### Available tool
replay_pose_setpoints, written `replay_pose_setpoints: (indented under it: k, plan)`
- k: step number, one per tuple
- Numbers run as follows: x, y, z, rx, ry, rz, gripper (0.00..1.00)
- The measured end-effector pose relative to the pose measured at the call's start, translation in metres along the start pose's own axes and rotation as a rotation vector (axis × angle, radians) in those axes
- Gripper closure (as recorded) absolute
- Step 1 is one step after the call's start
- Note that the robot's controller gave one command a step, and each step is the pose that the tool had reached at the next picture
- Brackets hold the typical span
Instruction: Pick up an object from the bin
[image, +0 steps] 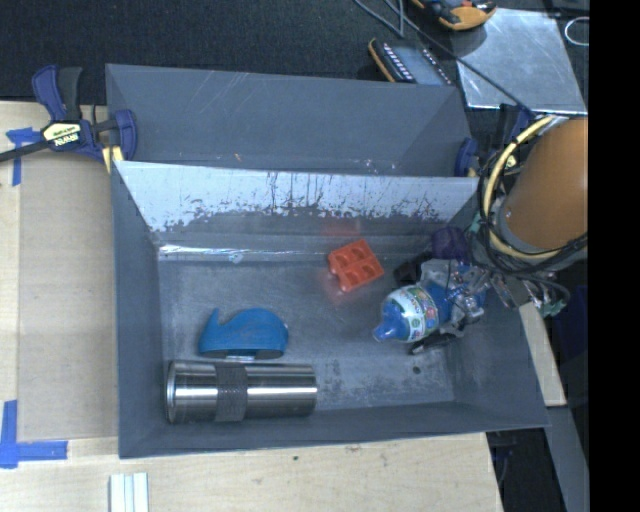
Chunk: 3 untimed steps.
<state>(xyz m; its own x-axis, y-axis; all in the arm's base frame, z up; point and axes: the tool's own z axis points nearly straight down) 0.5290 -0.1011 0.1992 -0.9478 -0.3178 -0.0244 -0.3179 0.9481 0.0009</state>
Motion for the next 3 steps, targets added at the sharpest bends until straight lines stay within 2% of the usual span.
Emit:
replay_pose_setpoints:
  k: [1,2,3]
  plan:
    - [0.007,-0.002,-0.077,0.007,-0.01,-0.03,1.0]
    - [-0.051,0.0,0.12,-0.005,0.001,0.107,1.0]
    - [-0.052,-0.001,0.119,-0.004,-0.001,0.107,1.0]
